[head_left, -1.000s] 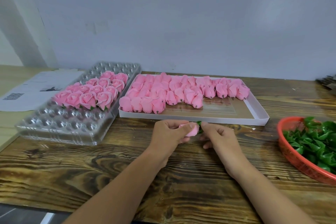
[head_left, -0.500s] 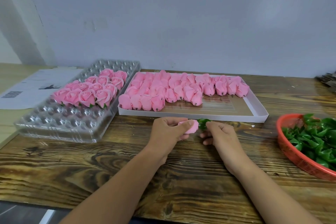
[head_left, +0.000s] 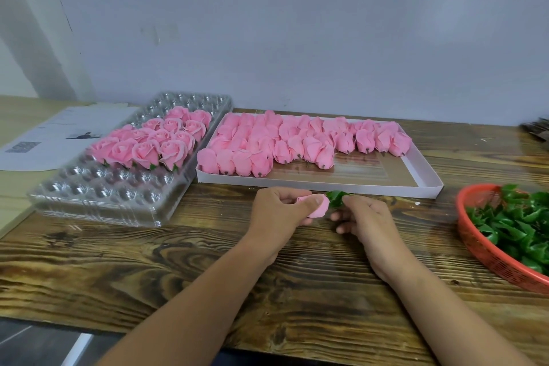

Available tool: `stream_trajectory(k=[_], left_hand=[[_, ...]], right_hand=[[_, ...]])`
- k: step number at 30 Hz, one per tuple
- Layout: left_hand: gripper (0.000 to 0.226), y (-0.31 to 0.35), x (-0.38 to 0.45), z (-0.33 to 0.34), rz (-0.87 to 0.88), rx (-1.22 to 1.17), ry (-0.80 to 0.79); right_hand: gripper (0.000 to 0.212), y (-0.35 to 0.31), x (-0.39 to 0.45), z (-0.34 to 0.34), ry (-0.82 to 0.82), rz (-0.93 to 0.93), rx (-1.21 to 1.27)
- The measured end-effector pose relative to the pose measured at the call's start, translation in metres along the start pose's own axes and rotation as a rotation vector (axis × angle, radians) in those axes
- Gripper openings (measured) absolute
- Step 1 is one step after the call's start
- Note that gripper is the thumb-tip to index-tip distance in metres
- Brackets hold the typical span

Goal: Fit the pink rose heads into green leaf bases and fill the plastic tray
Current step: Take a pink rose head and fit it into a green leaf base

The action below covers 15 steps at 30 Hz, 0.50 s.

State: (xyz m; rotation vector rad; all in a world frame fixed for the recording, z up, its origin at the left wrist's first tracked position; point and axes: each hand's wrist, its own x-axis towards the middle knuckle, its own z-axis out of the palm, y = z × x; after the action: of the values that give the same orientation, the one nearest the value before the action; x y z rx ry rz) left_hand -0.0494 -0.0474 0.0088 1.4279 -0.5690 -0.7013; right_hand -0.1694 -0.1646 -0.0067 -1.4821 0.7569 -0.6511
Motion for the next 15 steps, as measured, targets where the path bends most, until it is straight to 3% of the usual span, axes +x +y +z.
stream_trajectory(k=[10,15], left_hand=[[0.021,-0.0006,0.0013,0.0004,-0.020,0.000,0.014],[0.014,-0.0003,0.0007,0.0001,-0.030,-0.028,0.000]], right_hand=[[0.041,-0.0076,-0.0031,-0.0002,-0.041,0.026,0.064],[0.040,-0.0090,-0.0013,0.0007,-0.035,0.069,0.082]])
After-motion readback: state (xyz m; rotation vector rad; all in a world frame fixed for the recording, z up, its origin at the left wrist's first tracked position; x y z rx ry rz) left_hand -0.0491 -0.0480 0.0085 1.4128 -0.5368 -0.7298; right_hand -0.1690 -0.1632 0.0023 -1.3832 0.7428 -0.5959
